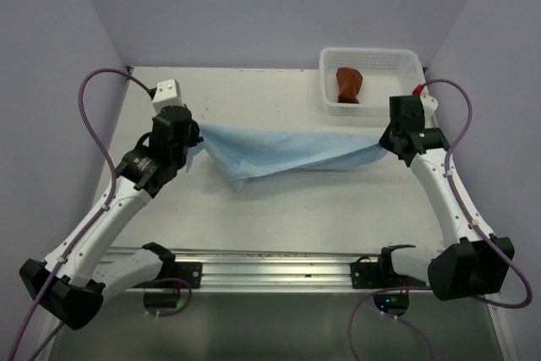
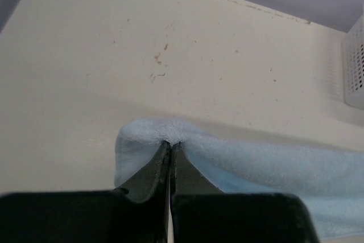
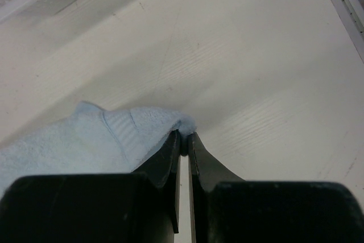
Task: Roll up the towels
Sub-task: Flatten the towel
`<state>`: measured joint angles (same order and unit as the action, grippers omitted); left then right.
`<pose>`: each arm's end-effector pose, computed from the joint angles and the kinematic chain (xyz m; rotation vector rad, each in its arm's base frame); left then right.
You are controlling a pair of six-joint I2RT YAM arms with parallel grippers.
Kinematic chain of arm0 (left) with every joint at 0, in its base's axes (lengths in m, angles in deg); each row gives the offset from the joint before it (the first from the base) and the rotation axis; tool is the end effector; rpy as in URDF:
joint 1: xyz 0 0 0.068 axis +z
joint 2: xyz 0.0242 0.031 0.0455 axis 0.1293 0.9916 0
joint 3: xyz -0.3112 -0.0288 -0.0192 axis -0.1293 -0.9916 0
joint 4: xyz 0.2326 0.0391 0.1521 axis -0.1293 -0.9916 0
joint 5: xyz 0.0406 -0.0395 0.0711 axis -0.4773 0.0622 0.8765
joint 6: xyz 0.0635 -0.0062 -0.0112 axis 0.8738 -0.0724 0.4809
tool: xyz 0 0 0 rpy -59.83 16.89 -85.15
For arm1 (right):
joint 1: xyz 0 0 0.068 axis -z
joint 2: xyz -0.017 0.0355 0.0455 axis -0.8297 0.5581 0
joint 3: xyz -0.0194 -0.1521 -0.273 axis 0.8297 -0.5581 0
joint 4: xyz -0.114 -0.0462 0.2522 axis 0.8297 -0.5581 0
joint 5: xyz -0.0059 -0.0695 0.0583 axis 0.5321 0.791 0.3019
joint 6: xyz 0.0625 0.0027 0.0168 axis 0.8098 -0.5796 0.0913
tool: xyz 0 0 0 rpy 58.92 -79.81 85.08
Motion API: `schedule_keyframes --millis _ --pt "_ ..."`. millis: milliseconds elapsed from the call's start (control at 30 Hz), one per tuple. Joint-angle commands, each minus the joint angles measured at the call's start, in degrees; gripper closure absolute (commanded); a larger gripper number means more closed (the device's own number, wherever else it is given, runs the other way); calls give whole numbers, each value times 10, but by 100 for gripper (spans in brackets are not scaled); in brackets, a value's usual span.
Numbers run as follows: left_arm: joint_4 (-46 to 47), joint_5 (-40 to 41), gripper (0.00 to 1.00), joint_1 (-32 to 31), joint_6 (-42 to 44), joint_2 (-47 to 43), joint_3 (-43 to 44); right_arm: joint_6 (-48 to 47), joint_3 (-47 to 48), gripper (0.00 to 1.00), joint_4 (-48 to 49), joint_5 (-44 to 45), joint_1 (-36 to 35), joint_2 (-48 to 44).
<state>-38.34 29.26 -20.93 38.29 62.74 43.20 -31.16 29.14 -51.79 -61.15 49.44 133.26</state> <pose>0.2141 -0.0855 0.3866 -0.3746 1.9636 -0.0895 0.2651 0.0106 0.3478 0.6972 2.2252 -0.1569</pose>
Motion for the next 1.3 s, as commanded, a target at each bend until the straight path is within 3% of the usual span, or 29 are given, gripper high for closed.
schedule_keyframes --millis 0,400,600,800,1033,1100,1133,1267 --pt "7 48 100 4 37 -9 61 6 34 100 -7 -2 3 -6" --pt "0 56 100 4 49 -96 42 -23 -5 100 51 -147 -17 -132" --pt "-4 74 100 4 65 -128 44 -6 -9 100 27 -129 -17 -166" --pt "38 -12 100 4 94 -20 31 23 -47 100 15 -106 -17 -142" --pt "162 -61 99 4 91 202 26 16 -80 100 35 -20 -15 -91" --pt "178 -80 87 4 94 271 59 14 -74 100 37 -3 -15 -67" --pt "175 -85 70 5 95 293 74 16 -71 100 36 2 -14 -59" --pt "160 -112 43 6 99 336 118 11 -56 100 43 42 -9 -33"
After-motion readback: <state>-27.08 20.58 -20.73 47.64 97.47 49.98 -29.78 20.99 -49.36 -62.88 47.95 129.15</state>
